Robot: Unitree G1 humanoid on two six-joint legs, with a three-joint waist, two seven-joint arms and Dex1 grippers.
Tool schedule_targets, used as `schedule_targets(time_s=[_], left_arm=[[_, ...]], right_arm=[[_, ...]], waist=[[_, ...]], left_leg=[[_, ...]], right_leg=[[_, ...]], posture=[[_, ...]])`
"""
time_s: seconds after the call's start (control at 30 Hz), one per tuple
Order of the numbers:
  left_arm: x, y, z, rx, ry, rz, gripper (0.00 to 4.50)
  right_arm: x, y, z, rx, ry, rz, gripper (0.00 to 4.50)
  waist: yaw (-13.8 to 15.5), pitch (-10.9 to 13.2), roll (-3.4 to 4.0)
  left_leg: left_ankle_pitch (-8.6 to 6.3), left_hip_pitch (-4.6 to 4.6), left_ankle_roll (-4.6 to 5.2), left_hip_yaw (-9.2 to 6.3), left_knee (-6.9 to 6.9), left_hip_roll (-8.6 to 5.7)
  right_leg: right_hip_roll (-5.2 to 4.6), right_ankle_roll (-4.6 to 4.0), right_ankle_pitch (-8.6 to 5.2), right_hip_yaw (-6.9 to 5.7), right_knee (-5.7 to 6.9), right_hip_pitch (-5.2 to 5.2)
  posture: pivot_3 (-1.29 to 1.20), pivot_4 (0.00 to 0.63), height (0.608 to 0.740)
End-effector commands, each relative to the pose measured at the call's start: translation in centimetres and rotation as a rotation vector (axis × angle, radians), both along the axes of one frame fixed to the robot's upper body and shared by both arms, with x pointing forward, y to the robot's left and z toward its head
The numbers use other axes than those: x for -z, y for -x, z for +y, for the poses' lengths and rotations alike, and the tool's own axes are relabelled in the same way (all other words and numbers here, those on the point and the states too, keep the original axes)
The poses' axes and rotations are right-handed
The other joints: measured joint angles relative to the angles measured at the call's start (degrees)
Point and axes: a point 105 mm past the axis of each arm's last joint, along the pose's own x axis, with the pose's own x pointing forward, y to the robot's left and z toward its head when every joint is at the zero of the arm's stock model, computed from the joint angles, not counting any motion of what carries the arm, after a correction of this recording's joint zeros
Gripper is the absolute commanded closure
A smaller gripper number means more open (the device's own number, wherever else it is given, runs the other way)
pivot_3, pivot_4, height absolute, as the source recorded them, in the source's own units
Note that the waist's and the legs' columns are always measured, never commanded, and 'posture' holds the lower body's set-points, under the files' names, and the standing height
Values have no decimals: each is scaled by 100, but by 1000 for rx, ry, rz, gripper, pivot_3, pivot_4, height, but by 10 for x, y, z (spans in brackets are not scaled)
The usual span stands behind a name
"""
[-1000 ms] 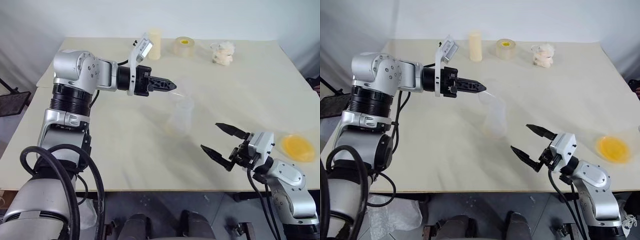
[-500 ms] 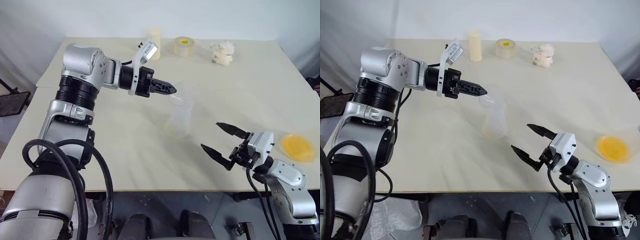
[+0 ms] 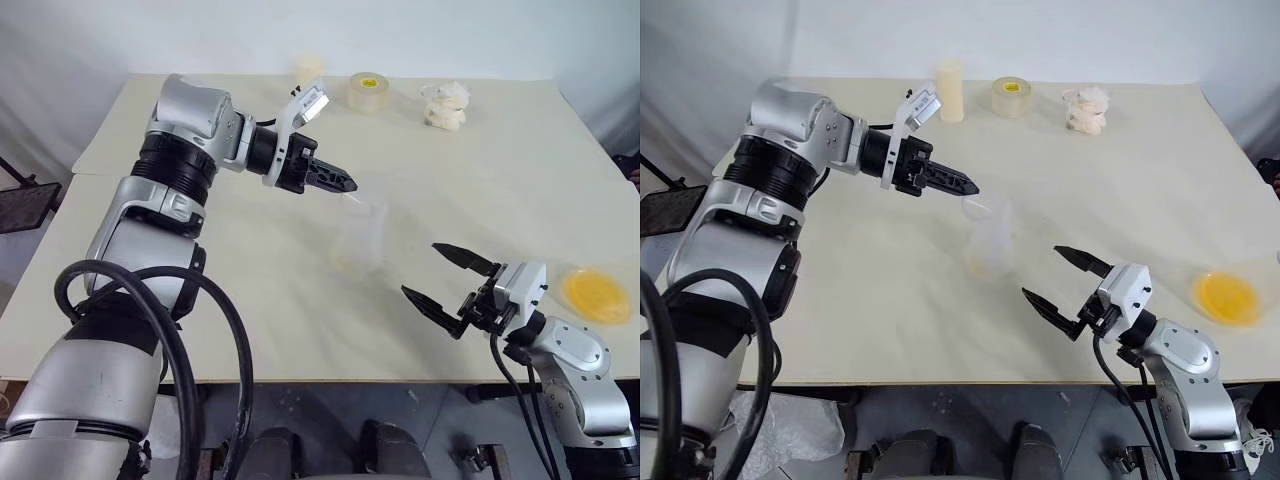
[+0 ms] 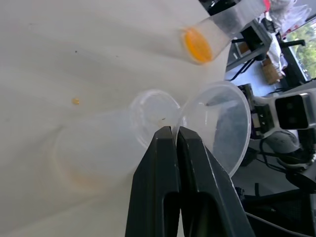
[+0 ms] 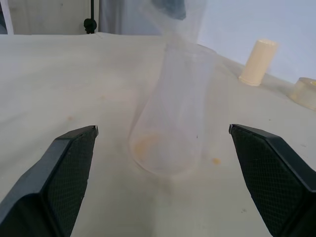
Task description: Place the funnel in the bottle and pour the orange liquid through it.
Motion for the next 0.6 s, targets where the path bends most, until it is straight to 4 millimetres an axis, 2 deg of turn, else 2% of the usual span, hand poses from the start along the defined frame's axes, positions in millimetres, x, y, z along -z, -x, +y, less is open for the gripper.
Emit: schedule_targets(time_s=[0.03, 0.07, 0.17, 0.33, 0.47, 0.53, 0.57, 0.6], left_arm=[[-17, 0, -5, 21, 19, -47, 4452], [-17, -1, -6, 15, 20, -45, 4452], [-18, -4, -6, 0, 26, -46, 3878], [-24, -3, -6, 2, 47, -47, 2312], [-27, -4, -5, -5, 61, -54, 952], [-31, -4, -4, -6, 78, -60, 314], [-32, -4, -3, -10, 81, -63, 24], [-33, -4, -2, -14, 83, -67, 24]], right_arm=[[-10, 4, 3, -5, -3, -54, 0], [-11, 4, 3, -4, -3, -55, 0], [-11, 4, 2, 3, -1, -58, 0], [-10, 6, 2, 8, 0, -58, 0], [-10, 6, 2, 8, 4, -59, 0], [-11, 7, 2, 7, 6, -60, 0], [-11, 7, 2, 6, 7, -61, 0], [-11, 8, 2, 6, 8, -62, 0]], waist=[[-2, 1, -2], [-1, 1, -2], [3, 1, -2], [-3, 1, -2], [-8, 1, -2], [-8, 1, -2], [-7, 1, -2], [-6, 1, -2]], left_leg=[[0, -1, 0, 0, 0, 0], [0, -3, 0, 0, 0, 0], [0, -8, 1, 0, 2, 0], [1, -21, 1, 0, 3, 0], [1, -81, 2, 1, 30, 0], [1, -82, 2, 2, 31, 0], [1, -82, 2, 2, 32, 0], [1, -82, 2, 2, 33, 0]], right_leg=[[0, 0, 0, 0, 0, -1], [0, 0, 0, -1, 0, -3], [0, 0, 0, -3, 1, -5], [0, 0, 0, 0, 8, -26], [0, 0, 0, 0, 26, -79], [0, 0, 0, -1, 30, -80], [0, 0, 0, 0, 30, -80], [0, 0, 0, 0, 30, -80]], posture=[[0, 150, 740], [0, 150, 740], [0, 150, 740], [0, 150, 740], [0, 150, 740], [0, 150, 740], [0, 150, 740], [0, 150, 740]])
